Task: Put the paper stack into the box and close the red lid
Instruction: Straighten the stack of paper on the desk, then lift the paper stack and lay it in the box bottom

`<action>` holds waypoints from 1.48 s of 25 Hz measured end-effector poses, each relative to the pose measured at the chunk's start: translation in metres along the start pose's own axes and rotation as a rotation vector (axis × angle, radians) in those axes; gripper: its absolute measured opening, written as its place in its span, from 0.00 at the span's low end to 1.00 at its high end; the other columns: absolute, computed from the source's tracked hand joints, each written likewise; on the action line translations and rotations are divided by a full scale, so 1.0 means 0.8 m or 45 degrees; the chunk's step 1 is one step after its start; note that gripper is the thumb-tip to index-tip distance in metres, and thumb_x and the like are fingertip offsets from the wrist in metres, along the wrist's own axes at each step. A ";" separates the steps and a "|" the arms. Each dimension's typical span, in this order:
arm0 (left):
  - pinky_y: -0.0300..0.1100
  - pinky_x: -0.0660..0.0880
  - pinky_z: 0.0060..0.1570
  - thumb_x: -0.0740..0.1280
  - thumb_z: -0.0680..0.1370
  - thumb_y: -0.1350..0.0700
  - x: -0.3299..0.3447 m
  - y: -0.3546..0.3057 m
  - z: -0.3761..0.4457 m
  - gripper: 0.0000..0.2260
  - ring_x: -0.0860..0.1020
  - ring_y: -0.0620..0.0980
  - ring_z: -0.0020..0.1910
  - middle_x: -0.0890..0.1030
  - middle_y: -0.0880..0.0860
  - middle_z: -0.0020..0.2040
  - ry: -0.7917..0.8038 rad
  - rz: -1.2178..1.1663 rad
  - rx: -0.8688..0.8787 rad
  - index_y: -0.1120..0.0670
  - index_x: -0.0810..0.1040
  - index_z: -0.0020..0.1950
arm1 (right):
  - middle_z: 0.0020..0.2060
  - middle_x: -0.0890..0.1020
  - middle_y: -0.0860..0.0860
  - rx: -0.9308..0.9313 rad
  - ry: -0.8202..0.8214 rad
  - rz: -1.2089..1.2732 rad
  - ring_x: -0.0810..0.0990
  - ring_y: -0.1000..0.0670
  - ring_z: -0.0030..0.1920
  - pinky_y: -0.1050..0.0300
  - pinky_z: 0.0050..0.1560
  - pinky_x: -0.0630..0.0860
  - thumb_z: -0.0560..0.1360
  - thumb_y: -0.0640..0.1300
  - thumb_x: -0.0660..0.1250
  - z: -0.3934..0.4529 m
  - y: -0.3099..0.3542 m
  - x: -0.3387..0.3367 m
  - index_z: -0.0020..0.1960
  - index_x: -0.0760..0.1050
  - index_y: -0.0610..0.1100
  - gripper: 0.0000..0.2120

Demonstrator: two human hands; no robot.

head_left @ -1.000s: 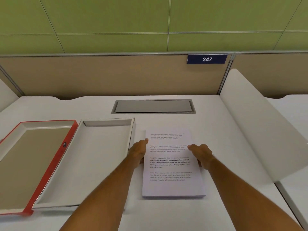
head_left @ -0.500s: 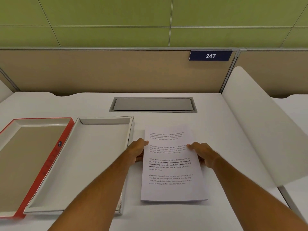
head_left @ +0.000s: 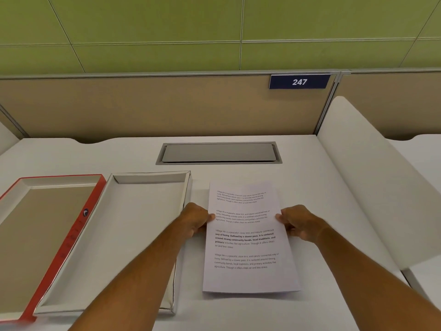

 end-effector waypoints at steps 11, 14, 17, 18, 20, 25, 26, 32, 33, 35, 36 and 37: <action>0.56 0.79 0.56 0.73 0.74 0.62 -0.039 -0.147 -0.098 0.10 0.82 0.57 0.53 0.83 0.57 0.51 -0.066 0.044 0.677 0.61 0.78 0.54 | 0.49 0.82 0.41 -0.737 0.045 -0.071 0.83 0.40 0.51 0.42 0.52 0.82 0.76 0.33 0.67 -0.101 0.151 -0.033 0.56 0.74 0.36 0.09; 0.56 0.77 0.59 0.72 0.73 0.64 -0.038 -0.144 -0.112 0.12 0.81 0.57 0.54 0.83 0.57 0.52 -0.052 0.087 0.709 0.61 0.78 0.55 | 0.50 0.82 0.41 -0.797 0.058 -0.113 0.82 0.39 0.53 0.46 0.52 0.82 0.75 0.33 0.67 -0.115 0.149 -0.035 0.55 0.75 0.37 0.09; 0.54 0.78 0.58 0.72 0.73 0.65 -0.039 -0.152 -0.123 0.11 0.81 0.57 0.54 0.83 0.56 0.52 -0.052 0.122 0.739 0.60 0.78 0.54 | 0.52 0.84 0.41 -0.815 0.055 -0.158 0.83 0.41 0.53 0.46 0.53 0.82 0.74 0.34 0.70 -0.123 0.153 -0.040 0.57 0.76 0.38 0.12; 0.53 0.78 0.57 0.73 0.73 0.64 -0.043 -0.159 -0.128 0.10 0.81 0.56 0.53 0.83 0.56 0.51 -0.071 0.111 0.767 0.59 0.78 0.53 | 0.52 0.84 0.41 -0.833 0.057 -0.153 0.84 0.41 0.53 0.47 0.53 0.82 0.74 0.34 0.70 -0.125 0.158 -0.042 0.57 0.76 0.38 0.12; 0.52 0.78 0.57 0.73 0.73 0.63 -0.051 -0.172 -0.135 0.10 0.81 0.56 0.52 0.83 0.56 0.50 -0.115 0.087 0.824 0.58 0.78 0.53 | 0.52 0.85 0.42 -0.870 0.046 -0.146 0.84 0.43 0.53 0.50 0.52 0.82 0.74 0.33 0.70 -0.131 0.168 -0.043 0.57 0.77 0.36 0.12; 0.47 0.78 0.51 0.74 0.73 0.62 -0.050 -0.173 -0.144 0.09 0.81 0.56 0.50 0.83 0.55 0.48 -0.203 0.139 0.889 0.57 0.79 0.51 | 0.50 0.85 0.41 -0.915 -0.066 -0.157 0.85 0.42 0.51 0.46 0.54 0.82 0.72 0.33 0.72 -0.135 0.169 -0.044 0.53 0.77 0.35 0.11; 0.46 0.78 0.50 0.74 0.73 0.62 -0.051 -0.174 -0.146 0.08 0.81 0.56 0.50 0.83 0.56 0.48 -0.208 0.143 0.899 0.58 0.79 0.51 | 0.49 0.85 0.41 -0.920 -0.073 -0.153 0.85 0.42 0.51 0.45 0.54 0.82 0.72 0.33 0.72 -0.136 0.169 -0.045 0.53 0.77 0.35 0.11; 0.51 0.79 0.56 0.73 0.73 0.61 -0.055 -0.173 -0.148 0.10 0.81 0.56 0.50 0.84 0.56 0.49 -0.204 0.201 0.919 0.60 0.79 0.53 | 0.48 0.86 0.43 -0.932 -0.028 -0.170 0.85 0.43 0.50 0.52 0.49 0.83 0.72 0.35 0.73 -0.135 0.164 -0.042 0.52 0.78 0.38 0.10; 0.51 0.78 0.56 0.73 0.73 0.61 -0.054 -0.172 -0.149 0.10 0.82 0.56 0.50 0.84 0.56 0.49 -0.203 0.208 0.923 0.60 0.79 0.54 | 0.48 0.85 0.43 -0.932 -0.023 -0.176 0.85 0.44 0.50 0.53 0.48 0.83 0.72 0.36 0.73 -0.136 0.163 -0.040 0.53 0.78 0.38 0.10; 0.50 0.78 0.55 0.73 0.73 0.61 -0.052 -0.172 -0.150 0.11 0.82 0.57 0.50 0.84 0.57 0.50 -0.211 0.235 0.935 0.61 0.79 0.54 | 0.48 0.85 0.44 -0.931 -0.032 -0.186 0.85 0.45 0.49 0.53 0.48 0.83 0.72 0.35 0.73 -0.137 0.163 -0.040 0.54 0.77 0.37 0.11; 0.50 0.78 0.55 0.73 0.73 0.61 -0.053 -0.172 -0.150 0.11 0.82 0.57 0.50 0.84 0.57 0.49 -0.219 0.237 0.939 0.61 0.80 0.54 | 0.48 0.85 0.44 -0.932 -0.030 -0.186 0.85 0.45 0.49 0.52 0.49 0.83 0.72 0.35 0.73 -0.137 0.163 -0.040 0.54 0.77 0.37 0.12; 0.50 0.78 0.55 0.74 0.73 0.61 -0.054 -0.171 -0.149 0.11 0.82 0.57 0.50 0.84 0.57 0.49 -0.226 0.227 0.940 0.61 0.80 0.53 | 0.48 0.85 0.44 -0.937 -0.026 -0.182 0.85 0.45 0.49 0.53 0.49 0.83 0.72 0.35 0.73 -0.137 0.163 -0.040 0.54 0.77 0.37 0.12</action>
Point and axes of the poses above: each hand's wrist, its own z-axis towards the middle knuckle, its own x-axis out of the palm, y = z × x, the point moved 10 cm from there along z, towards the middle knuckle
